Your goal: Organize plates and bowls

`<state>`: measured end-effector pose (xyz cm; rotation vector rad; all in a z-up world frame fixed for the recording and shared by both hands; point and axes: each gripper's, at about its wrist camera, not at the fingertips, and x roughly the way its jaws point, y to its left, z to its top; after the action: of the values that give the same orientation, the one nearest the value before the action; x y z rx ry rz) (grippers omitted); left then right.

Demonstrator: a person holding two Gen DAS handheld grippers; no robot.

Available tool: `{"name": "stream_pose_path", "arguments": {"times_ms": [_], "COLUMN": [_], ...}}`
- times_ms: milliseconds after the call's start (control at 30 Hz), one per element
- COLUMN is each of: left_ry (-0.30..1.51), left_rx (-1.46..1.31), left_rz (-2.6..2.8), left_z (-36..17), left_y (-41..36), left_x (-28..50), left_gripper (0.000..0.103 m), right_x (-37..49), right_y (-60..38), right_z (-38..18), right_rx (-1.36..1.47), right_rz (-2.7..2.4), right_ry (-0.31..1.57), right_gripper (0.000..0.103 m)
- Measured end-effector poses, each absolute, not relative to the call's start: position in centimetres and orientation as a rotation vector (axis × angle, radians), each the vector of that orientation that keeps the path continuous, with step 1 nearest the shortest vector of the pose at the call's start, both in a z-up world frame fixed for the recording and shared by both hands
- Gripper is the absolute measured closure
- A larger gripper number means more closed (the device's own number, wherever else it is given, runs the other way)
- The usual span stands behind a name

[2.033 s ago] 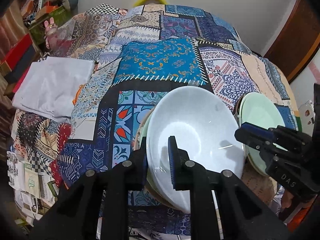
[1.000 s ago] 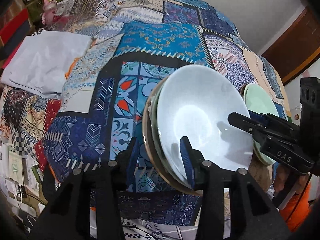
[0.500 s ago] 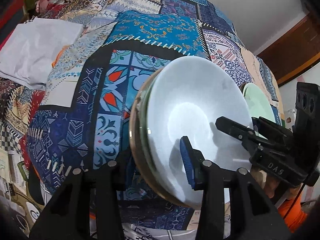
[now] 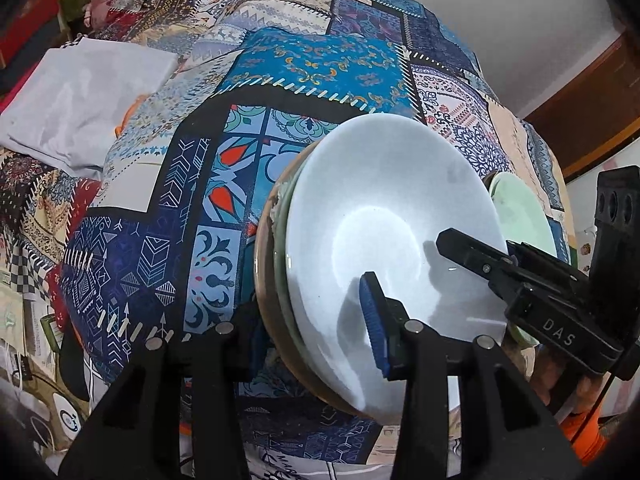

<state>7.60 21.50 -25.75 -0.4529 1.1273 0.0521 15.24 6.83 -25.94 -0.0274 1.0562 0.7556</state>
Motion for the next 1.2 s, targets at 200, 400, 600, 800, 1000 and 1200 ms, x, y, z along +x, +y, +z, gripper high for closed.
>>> {"name": "stream_pose_path", "arguments": {"times_ms": [200,400,600,800,1000,1200], "left_ry": [1.112,1.09,1.08,1.063,1.051,1.042], "left_rx": [-0.45,-0.446,-0.444,-0.432,-0.409,-0.391], "left_rz": [0.049,0.043,0.035,0.029,0.02,0.001], "left_z": [-25.1,-24.1,-23.2,-22.2,-21.3,-20.5], "left_y": [21.3,21.0,20.7,20.0,19.0,17.4], "left_x": [7.7,7.9,8.0,8.1,8.4,8.8], "left_gripper": [0.061,0.061,0.061,0.061,0.061,0.061], "right_x": [15.2,15.3,15.1,15.1,15.1,15.0], "right_y": [6.7,6.4,5.8,5.2,4.1,2.6], "right_z": [-25.3,-24.4,-23.4,-22.6,-21.7,-21.0], "right_rx": [-0.019,-0.009,0.0,0.005,0.019,0.036], "right_rz": [0.754,0.749,0.747,0.74,0.733,0.717], "right_ry": [1.04,1.019,0.999,0.979,0.964,0.947], "right_gripper": [0.075,0.075,0.075,0.075,0.075,0.075]}}
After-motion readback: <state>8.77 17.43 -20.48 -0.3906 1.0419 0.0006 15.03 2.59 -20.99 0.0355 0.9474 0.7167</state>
